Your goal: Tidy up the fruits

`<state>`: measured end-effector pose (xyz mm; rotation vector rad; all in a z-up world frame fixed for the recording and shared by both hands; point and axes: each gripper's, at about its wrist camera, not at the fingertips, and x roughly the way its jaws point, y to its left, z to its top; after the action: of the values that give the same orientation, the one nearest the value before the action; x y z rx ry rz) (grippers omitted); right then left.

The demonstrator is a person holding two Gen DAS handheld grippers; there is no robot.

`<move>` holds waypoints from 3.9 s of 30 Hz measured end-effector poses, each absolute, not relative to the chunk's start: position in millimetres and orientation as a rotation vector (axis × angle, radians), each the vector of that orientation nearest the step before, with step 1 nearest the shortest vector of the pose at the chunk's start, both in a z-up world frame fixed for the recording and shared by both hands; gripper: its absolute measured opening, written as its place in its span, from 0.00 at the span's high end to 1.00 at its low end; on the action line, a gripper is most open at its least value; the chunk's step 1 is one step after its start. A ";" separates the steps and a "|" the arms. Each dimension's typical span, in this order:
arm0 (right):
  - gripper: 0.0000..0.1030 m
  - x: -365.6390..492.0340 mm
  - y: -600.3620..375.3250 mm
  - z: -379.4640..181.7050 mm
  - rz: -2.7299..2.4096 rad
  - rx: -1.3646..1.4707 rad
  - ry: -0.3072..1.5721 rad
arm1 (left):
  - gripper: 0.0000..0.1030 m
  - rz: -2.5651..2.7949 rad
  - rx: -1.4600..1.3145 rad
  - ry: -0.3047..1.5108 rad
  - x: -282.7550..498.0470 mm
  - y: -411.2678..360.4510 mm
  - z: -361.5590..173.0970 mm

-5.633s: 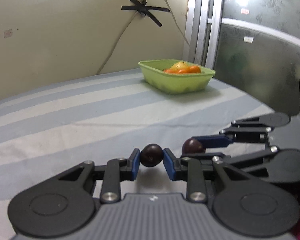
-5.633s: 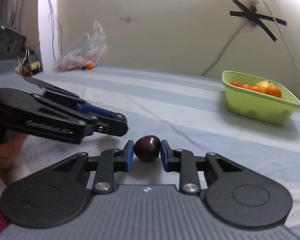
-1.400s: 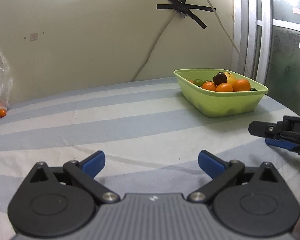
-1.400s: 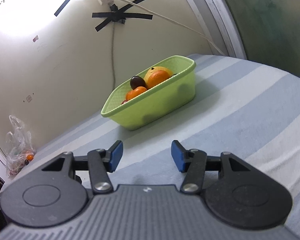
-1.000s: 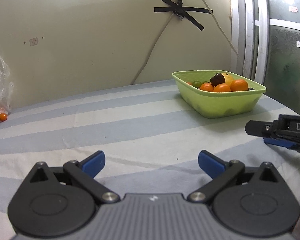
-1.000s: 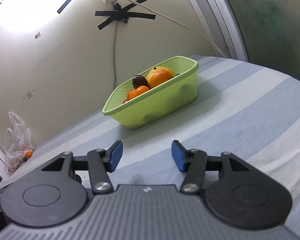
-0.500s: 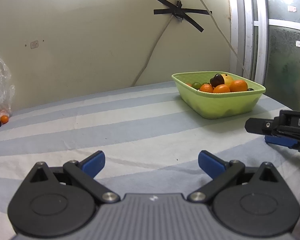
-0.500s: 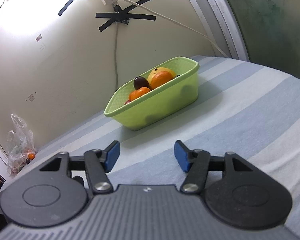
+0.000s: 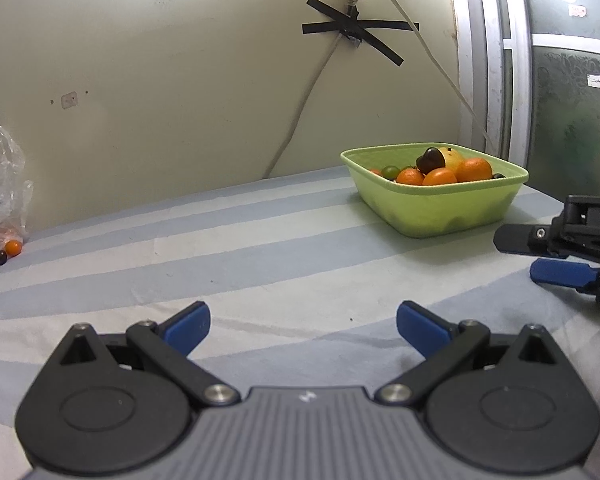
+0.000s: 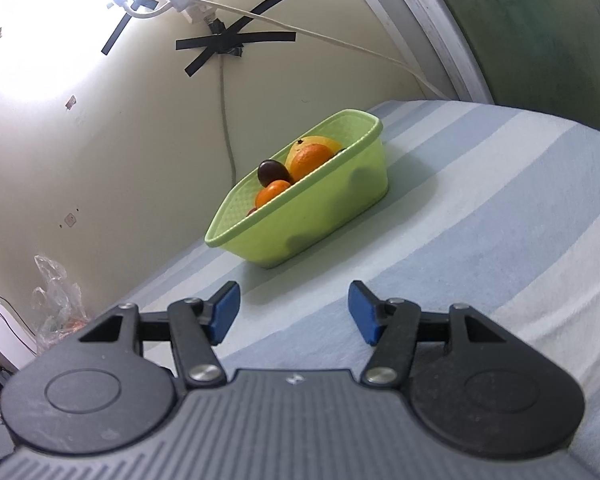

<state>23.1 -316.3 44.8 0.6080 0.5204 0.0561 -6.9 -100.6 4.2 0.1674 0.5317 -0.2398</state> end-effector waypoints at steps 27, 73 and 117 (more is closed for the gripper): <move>0.39 22.5 -316.9 44.3 0.057 0.612 0.519 | 0.00 -0.185 0.170 0.532 -7.2 -95.2 6.6; 0.35 17.2 -316.4 47.2 0.111 0.583 0.458 | 0.00 -0.094 0.236 0.470 -25.8 -89.3 32.7; 0.34 15.7 -317.5 47.5 0.118 0.604 0.453 | 0.00 -0.066 0.273 0.646 -13.1 -93.8 12.4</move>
<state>15.7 -317.5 47.5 0.6043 0.4530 0.1184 -13.1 -93.8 12.4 0.2733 0.6456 -0.0664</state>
